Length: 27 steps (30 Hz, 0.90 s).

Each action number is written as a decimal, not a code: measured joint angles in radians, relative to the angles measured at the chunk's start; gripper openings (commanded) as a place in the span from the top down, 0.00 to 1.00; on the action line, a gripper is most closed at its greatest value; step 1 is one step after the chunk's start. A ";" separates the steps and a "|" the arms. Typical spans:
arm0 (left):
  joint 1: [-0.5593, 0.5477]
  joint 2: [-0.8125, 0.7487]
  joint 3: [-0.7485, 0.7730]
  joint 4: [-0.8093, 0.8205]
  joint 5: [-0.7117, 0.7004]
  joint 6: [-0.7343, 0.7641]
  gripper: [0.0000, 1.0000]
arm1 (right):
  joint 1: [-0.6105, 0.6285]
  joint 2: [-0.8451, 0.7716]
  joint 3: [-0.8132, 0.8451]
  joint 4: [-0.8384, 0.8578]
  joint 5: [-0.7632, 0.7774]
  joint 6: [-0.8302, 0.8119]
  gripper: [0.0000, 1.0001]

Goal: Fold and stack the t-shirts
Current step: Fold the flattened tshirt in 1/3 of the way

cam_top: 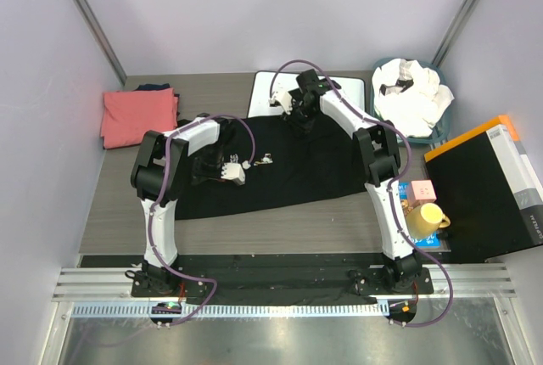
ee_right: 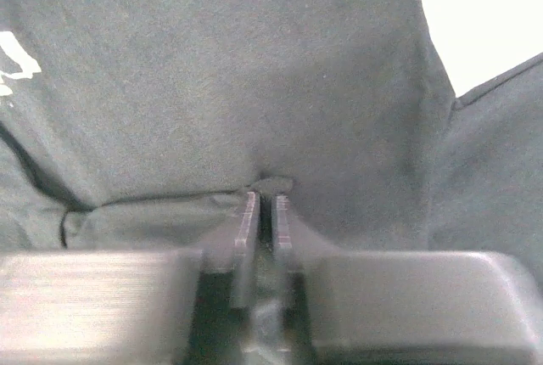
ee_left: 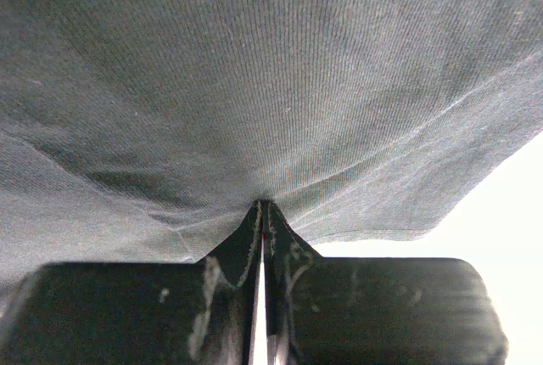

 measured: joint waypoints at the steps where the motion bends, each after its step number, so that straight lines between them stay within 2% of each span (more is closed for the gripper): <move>1: 0.000 0.000 0.000 0.000 0.000 0.000 1.00 | 0.000 0.000 0.002 -0.002 0.000 0.005 0.99; 11: 0.001 0.000 0.000 0.000 0.000 0.002 1.00 | 0.002 0.000 0.011 -0.003 -0.003 0.002 0.99; 12: 0.001 0.000 0.000 0.000 0.000 0.002 1.00 | 0.002 0.000 0.016 -0.004 -0.005 0.002 0.98; 15: 0.001 0.000 0.000 0.000 0.000 0.003 1.00 | 0.010 -0.001 0.034 -0.006 -0.007 0.001 0.87; 17: 0.001 0.000 0.000 0.000 0.000 0.003 1.00 | 0.017 -0.005 0.040 -0.006 -0.007 0.000 0.92; 18: 0.001 0.000 0.000 0.000 0.000 0.003 1.00 | 0.021 -0.006 0.043 -0.007 -0.008 -0.002 0.99; 27: 0.001 0.000 0.000 0.000 0.000 0.003 1.00 | 0.039 -0.010 0.051 -0.003 -0.015 -0.008 0.97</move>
